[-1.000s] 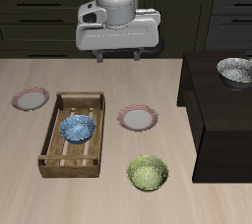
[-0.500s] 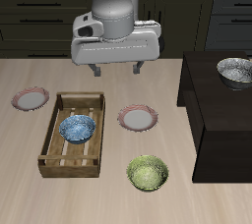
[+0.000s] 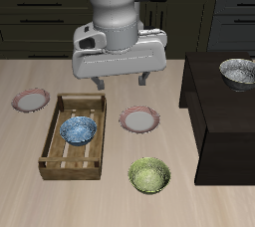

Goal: Place the green bowl onto the plate that is in the center of the table

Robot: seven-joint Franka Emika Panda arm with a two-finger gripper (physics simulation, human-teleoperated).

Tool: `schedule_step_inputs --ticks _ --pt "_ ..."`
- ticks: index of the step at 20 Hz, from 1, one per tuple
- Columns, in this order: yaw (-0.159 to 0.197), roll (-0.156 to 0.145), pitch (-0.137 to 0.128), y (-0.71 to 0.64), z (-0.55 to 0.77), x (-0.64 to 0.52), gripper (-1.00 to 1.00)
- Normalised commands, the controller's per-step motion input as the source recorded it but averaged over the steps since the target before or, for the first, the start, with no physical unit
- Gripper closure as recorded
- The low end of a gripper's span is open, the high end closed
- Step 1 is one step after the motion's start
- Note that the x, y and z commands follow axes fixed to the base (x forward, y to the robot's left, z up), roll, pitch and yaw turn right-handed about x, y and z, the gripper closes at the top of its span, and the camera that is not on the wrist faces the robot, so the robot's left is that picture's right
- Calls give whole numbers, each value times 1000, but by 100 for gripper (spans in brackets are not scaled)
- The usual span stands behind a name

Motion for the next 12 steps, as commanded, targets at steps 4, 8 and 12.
schedule_step_inputs --ticks 4,8,12 --pt "9 -20 2 -46 -214 189 -100" --pt "-19 51 -29 100 -228 105 -100" --pt "16 11 2 85 -252 152 -100"
